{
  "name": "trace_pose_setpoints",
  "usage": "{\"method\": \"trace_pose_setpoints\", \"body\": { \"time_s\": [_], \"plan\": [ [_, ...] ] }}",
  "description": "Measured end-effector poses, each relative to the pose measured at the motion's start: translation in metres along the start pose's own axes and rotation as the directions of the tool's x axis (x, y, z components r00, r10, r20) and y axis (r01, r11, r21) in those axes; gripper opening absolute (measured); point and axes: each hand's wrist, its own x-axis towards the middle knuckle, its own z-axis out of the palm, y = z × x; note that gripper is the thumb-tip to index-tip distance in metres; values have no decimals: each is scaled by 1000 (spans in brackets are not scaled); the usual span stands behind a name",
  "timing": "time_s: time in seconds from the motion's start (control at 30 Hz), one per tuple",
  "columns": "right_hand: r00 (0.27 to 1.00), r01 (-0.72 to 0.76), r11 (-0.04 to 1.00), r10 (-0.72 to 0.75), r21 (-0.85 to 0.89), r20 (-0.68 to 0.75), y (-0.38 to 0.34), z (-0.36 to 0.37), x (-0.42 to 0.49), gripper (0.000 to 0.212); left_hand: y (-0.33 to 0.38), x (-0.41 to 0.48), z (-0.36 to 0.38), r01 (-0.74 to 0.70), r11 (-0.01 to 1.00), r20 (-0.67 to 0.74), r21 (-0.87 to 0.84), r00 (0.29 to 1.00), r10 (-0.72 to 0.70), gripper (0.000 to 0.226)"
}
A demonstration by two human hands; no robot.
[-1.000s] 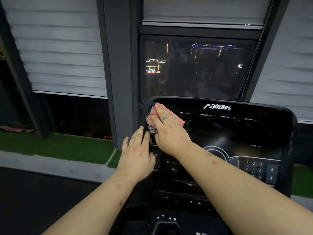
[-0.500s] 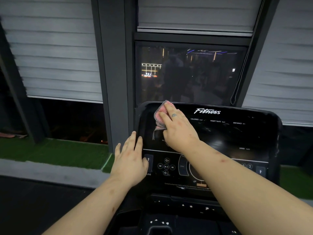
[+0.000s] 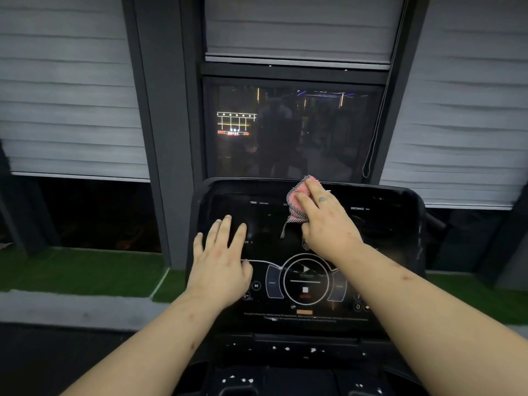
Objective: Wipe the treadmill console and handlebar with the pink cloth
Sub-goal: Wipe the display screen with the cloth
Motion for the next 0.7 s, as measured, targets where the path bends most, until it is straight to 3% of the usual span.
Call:
{"method": "trace_pose_setpoints", "body": {
  "time_s": [0.53, 0.7],
  "plan": [
    [972, -234, 972, 234, 20, -20, 121, -33, -52, 77, 37, 12, 14, 49, 997, -21, 67, 999, -48, 73],
    [957, -288, 958, 288, 10, -24, 142, -35, -65, 76, 71, 19, 10, -24, 998, -41, 59, 999, 27, 73]
  ]
}}
